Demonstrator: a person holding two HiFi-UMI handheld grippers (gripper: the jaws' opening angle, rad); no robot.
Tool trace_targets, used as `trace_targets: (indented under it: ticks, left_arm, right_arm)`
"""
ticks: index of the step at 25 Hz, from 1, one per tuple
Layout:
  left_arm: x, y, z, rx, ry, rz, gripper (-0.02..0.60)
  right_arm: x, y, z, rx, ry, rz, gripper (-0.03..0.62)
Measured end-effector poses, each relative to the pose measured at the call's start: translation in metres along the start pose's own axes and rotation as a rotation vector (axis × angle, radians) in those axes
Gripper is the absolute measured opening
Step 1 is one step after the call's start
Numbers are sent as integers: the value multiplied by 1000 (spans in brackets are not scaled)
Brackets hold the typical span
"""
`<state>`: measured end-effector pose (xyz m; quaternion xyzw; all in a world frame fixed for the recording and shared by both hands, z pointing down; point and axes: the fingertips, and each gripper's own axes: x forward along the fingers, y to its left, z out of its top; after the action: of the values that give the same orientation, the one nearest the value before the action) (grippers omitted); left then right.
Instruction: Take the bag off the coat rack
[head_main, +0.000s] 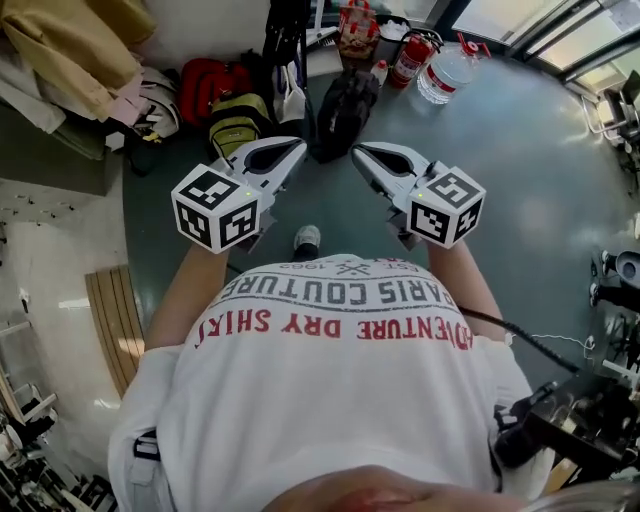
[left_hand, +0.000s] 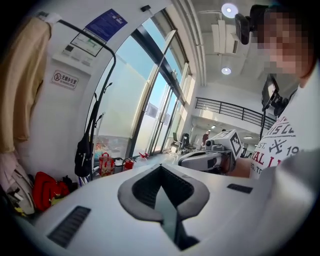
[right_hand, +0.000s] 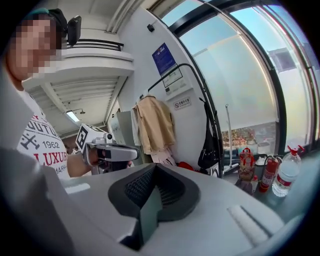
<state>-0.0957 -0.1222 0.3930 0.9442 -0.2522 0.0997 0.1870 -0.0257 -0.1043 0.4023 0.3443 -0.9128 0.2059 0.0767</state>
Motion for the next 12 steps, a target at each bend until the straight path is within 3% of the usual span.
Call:
trace_targets:
  ticks: [5, 12]
  left_arm:
    - [22, 96, 36, -1, -6, 31, 0]
    - [49, 137, 77, 56, -12, -32, 0]
  right_arm:
    - [74, -55, 45, -10, -6, 0, 2]
    - [113, -95, 94, -23, -39, -15, 2]
